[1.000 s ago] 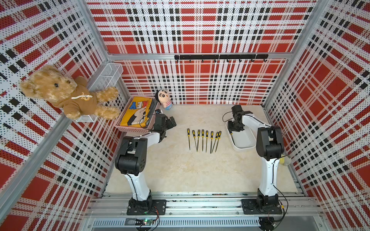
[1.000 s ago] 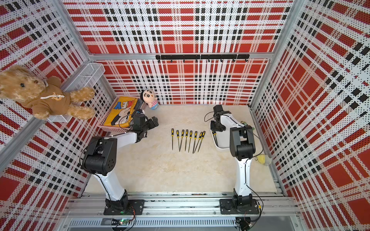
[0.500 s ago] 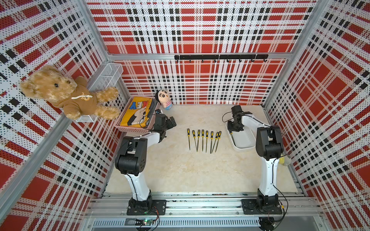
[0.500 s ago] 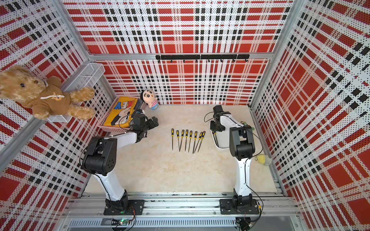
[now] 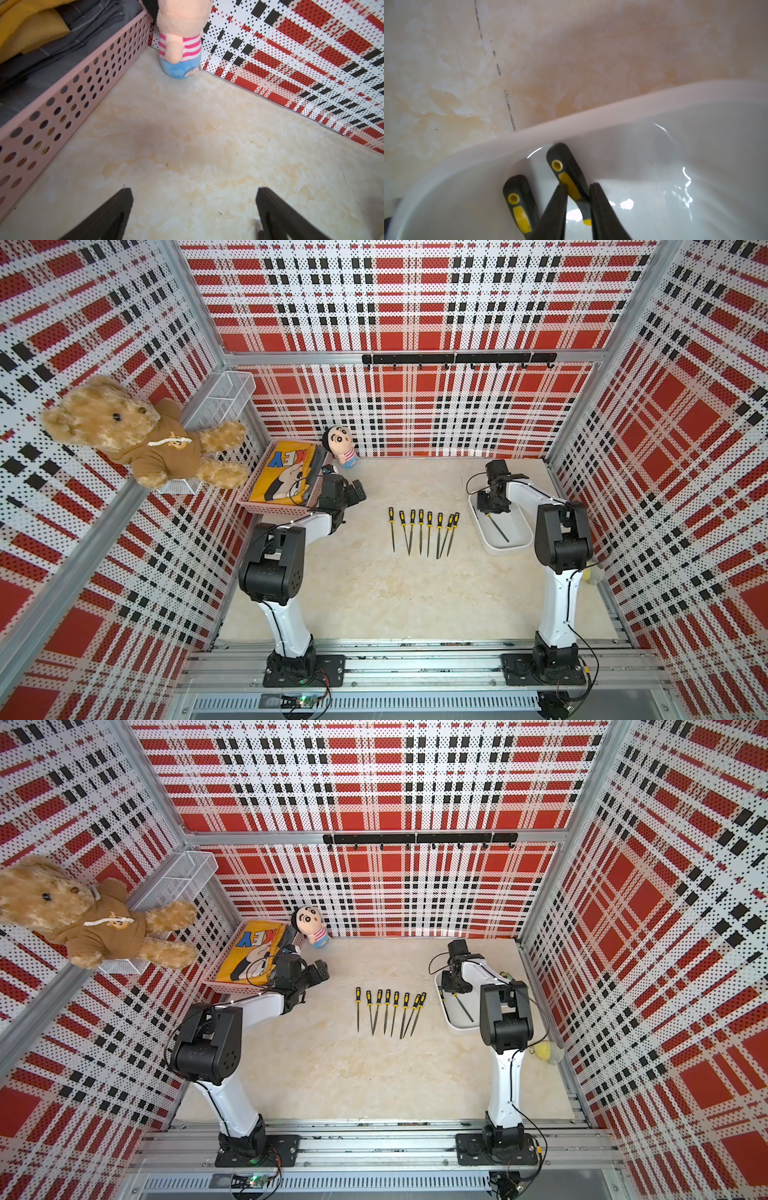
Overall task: Take the file tool out of the storage box
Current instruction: Pick up the file tool from the storage box.
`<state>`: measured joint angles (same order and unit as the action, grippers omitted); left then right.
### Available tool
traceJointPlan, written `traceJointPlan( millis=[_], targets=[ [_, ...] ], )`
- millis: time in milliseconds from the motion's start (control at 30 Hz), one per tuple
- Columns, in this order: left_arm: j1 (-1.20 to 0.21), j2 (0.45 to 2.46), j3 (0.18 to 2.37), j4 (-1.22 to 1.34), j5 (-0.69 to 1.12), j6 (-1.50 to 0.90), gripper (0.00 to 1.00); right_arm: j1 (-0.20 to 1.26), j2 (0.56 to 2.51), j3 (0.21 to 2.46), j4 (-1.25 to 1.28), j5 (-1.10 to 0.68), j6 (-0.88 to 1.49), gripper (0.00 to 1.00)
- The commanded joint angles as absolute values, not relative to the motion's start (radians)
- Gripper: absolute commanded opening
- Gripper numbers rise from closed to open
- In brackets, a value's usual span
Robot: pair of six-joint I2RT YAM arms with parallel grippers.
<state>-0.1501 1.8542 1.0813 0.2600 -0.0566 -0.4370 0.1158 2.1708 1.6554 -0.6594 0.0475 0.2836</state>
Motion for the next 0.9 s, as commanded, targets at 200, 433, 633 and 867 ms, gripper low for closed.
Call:
traceJointPlan(
  millis=[200,433,633,867],
  targets=[
    [-0.153,1.86,1.086,0.262,-0.064,-0.423,0.99,0.101,2.199,1.614,-0.713,0.045,0.24,0.36],
    [-0.152,1.854,1.086,0.262,-0.067,-0.422,1.0,0.094,2.186,1.623,-0.707,0.044,0.233,0.36],
    [-0.153,1.857,1.085,0.263,-0.064,-0.425,0.99,0.093,2.191,1.661,-0.727,0.056,0.23,0.35],
    [-0.153,1.859,1.081,0.266,-0.064,-0.425,0.99,0.093,2.192,1.696,-0.748,0.079,0.235,0.31]
  ],
)
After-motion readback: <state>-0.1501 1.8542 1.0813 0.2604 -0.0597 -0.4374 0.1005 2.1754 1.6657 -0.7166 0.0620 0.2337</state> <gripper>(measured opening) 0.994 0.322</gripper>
